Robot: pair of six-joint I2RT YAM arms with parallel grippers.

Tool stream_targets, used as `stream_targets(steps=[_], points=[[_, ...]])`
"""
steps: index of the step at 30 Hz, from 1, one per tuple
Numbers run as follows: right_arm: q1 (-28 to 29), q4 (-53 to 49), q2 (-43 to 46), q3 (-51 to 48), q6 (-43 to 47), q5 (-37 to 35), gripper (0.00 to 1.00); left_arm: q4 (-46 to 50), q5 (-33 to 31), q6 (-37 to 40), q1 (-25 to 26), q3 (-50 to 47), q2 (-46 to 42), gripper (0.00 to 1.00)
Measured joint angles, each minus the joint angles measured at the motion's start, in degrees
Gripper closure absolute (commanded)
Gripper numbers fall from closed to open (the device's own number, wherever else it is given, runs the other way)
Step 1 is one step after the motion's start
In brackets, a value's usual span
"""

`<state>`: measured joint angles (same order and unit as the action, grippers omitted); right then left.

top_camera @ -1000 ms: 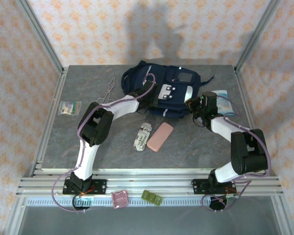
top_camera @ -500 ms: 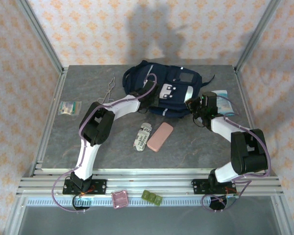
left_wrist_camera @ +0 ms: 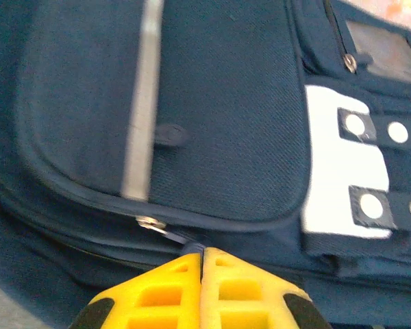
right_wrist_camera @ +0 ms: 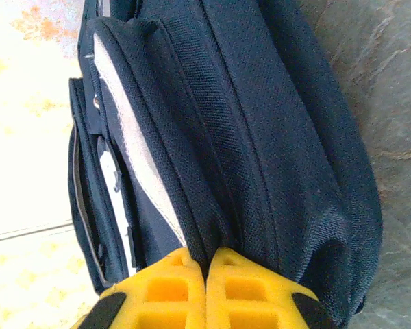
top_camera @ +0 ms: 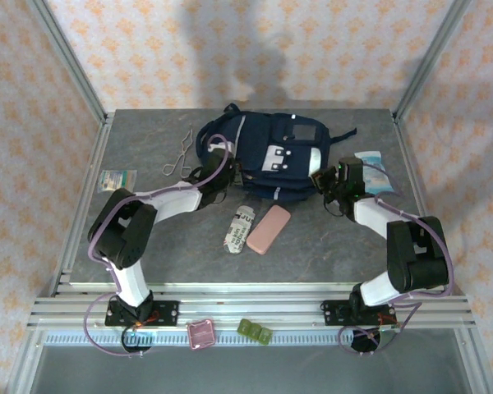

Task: Pack the student bag

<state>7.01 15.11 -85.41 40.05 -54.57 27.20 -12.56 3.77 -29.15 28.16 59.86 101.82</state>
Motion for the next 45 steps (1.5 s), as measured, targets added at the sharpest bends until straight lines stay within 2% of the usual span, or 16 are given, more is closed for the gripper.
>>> stream_targets(steps=[5, 6, 7, 8, 11, 14, 21, 27, 32, 37, 39, 41, 45], points=[[-0.6, -0.1, 0.0, 0.0, 0.0, 0.0, 1.00, -4.2, 0.5, -1.5, -1.8, -2.7, -0.4, 1.00], [-0.6, -0.1, 0.0, 0.0, 0.2, 0.1, 1.00, -4.4, 1.3, -1.5, -1.8, -2.9, -0.4, 0.94], [-0.6, -0.1, 0.0, 0.0, 0.5, 0.2, 1.00, -4.4, 2.4, -1.4, -1.8, -2.8, -0.4, 0.77], [-0.6, -0.2, 0.0, 0.0, 0.8, 0.3, 1.00, -4.3, 3.3, -1.5, -1.7, -2.6, -0.4, 0.68], [-0.7, -2.1, -0.6, 1.3, 2.8, 0.5, 1.00, -1.5, 6.7, -0.7, -1.6, 0.9, 0.9, 0.55], [-0.8, -7.1, -2.0, 5.2, 6.4, 0.2, 1.00, 2.1, 9.4, 1.9, -1.6, 5.9, 3.4, 0.48], [-1.2, -13.5, -7.8, 15.5, 14.6, -1.7, 1.00, 12.7, 13.0, 9.8, -1.6, 16.0, 9.9, 0.46], [-1.6, -14.5, -11.1, 17.3, 18.2, -1.8, 1.00, 22.0, 14.1, 16.9, -1.4, 23.3, 15.1, 0.46], [-1.8, -14.9, -11.6, 18.1, 19.3, -1.7, 1.00, 28.5, 13.9, 22.4, -0.6, 28.7, 17.3, 0.61], [-1.9, -15.1, -12.0, 18.1, 19.6, -1.7, 1.00, 32.3, 14.4, 25.7, 0.3, 29.7, 17.8, 0.66], [-2.0, -15.1, -12.2, 18.1, 19.6, -1.7, 1.00, 33.4, 14.5, 26.7, 0.3, 29.7, 17.8, 0.75], [-2.0, -15.1, -12.4, 18.1, 19.6, -1.7, 1.00, 34.7, 14.8, 27.5, 0.3, 29.7, 17.8, 0.74], [-2.0, -15.1, -12.7, 18.1, 19.5, -1.7, 1.00, 35.8, 15.1, 28.2, 0.4, 29.7, 17.8, 0.64]])
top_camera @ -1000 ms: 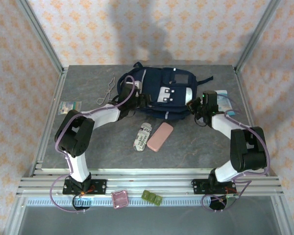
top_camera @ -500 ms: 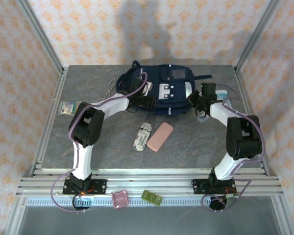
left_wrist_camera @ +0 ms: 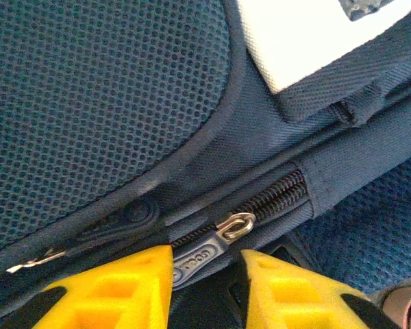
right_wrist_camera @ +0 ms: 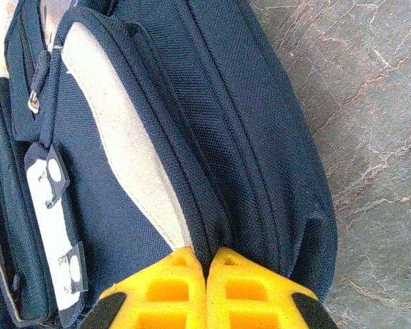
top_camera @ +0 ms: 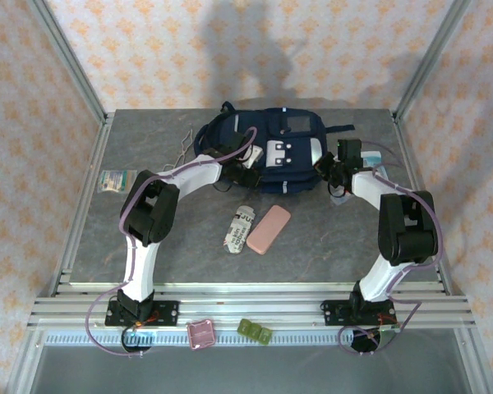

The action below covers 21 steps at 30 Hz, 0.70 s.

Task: Pack the student bag

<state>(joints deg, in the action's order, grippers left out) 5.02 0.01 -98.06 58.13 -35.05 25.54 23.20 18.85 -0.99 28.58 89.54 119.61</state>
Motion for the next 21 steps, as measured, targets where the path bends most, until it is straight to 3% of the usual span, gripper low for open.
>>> stream_targets(steps=[4, 21], points=[[0.0, 0.0, 0.0, 0.0, 0.0, 0.0, 1.00, -0.3, 0.0, 0.4, 0.2, 0.0, -0.2, 0.54], [-0.3, 1.2, -0.3, -0.4, -0.5, 1.6, 1.00, -5.1, -1.9, -0.7, -1.7, -4.5, -2.2, 0.48]])
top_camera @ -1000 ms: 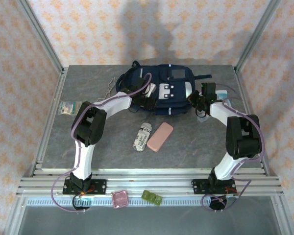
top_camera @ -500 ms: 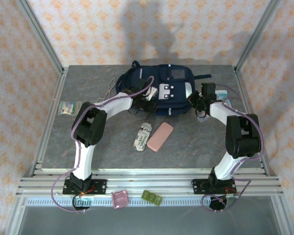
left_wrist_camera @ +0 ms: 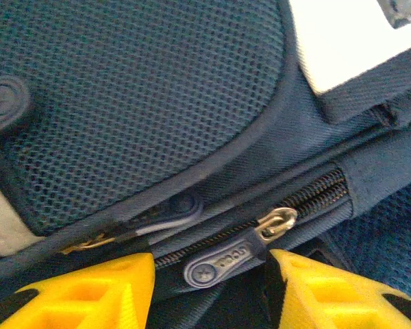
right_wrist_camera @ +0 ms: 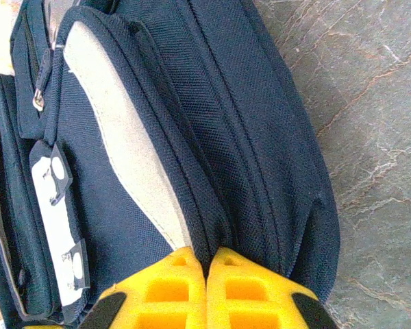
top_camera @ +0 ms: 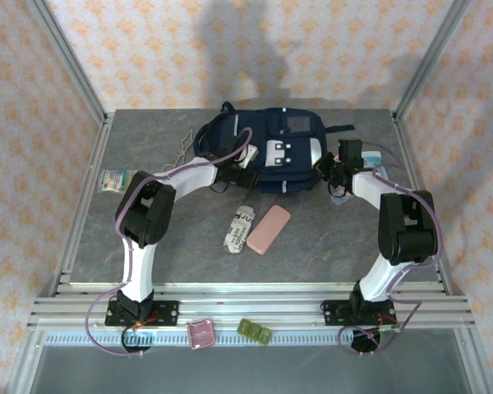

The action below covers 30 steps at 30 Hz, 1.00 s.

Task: Pack the student bag

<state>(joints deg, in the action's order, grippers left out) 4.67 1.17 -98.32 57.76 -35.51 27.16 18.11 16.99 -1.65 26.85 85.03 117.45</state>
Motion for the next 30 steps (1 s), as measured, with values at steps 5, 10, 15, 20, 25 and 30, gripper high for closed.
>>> stream_targets(steps=[5, 10, 15, 20, 25, 30], points=[[0.0, 0.5, 0.0, -0.2, -0.3, 0.3, 1.00, 0.9, 3.3, 0.5, -0.3, 1.3, 0.5, 0.47], [0.0, 1.2, -0.2, -0.4, -0.6, 0.5, 1.00, 3.1, 4.1, 2.2, 1.0, 6.1, 3.9, 0.53], [-0.2, 1.9, -0.3, -0.4, -0.7, 0.7, 1.00, 5.3, 4.2, 3.7, 1.1, 9.0, 6.2, 0.75], [-0.2, 1.9, -0.3, -0.4, -0.7, 0.7, 1.00, 6.6, 7.3, 5.7, 1.2, 9.4, 6.5, 0.82], [-0.2, 2.1, -0.3, -0.6, -0.9, 0.7, 1.00, 6.6, 8.1, 6.3, 1.0, 9.4, 6.4, 0.82], [-0.2, 2.8, -0.3, -1.1, -1.5, 0.7, 1.00, 6.6, 8.1, 6.1, 1.0, 9.3, 6.4, 0.81]])
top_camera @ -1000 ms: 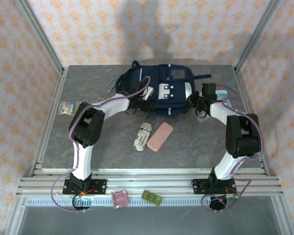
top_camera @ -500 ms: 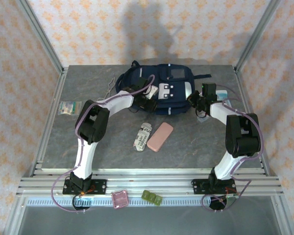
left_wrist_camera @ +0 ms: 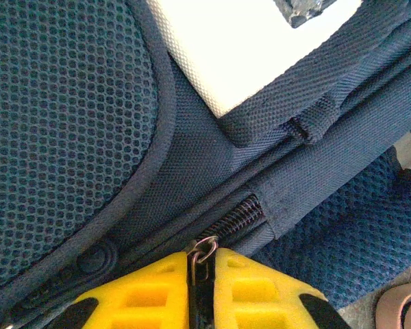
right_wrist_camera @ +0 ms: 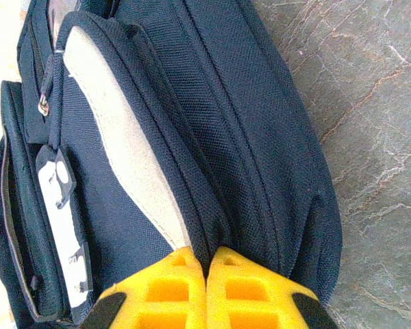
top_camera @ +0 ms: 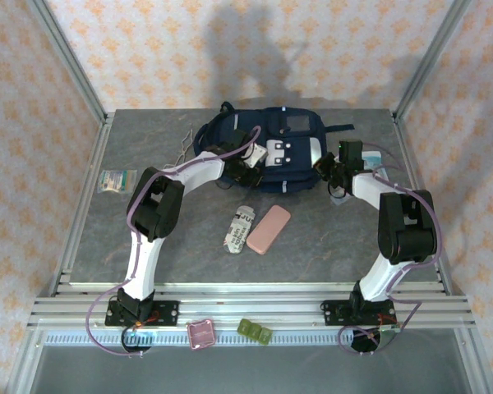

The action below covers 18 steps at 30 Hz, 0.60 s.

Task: Pack the student bag

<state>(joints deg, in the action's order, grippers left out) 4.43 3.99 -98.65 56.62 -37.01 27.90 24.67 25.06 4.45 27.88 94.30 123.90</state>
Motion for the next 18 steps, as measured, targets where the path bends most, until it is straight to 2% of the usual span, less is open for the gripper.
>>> stream_targets(steps=[1, 6, 8, 10, 11, 18], points=[[0.0, 0.1, 0.0, 0.0, 0.0, 0.0, 1.00, 0.0, 0.0, 0.0, 0.0, 0.0, 0.0, 0.75], [0.0, 0.2, 0.0, 0.0, -0.4, 0.0, 1.00, 0.0, -2.8, 0.0, 1.3, 0.0, 0.0, 0.77], [0.0, 0.2, 0.0, 0.0, -0.4, 0.0, 1.00, 0.0, -4.0, -0.1, 1.6, 0.0, 0.0, 0.84], [0.0, 0.2, 0.0, 0.0, -0.4, 0.0, 1.00, 0.0, -4.8, 0.0, 1.7, 0.0, 0.0, 0.98], [0.0, 0.2, 0.0, 0.0, -0.4, 0.0, 1.00, 0.0, -5.0, 0.0, 1.7, -0.1, 0.0, 1.00], [0.0, 0.1, 0.0, -0.1, -0.4, 0.0, 1.00, -1.3, -6.6, -0.2, 2.1, -2.3, -1.2, 1.00]])
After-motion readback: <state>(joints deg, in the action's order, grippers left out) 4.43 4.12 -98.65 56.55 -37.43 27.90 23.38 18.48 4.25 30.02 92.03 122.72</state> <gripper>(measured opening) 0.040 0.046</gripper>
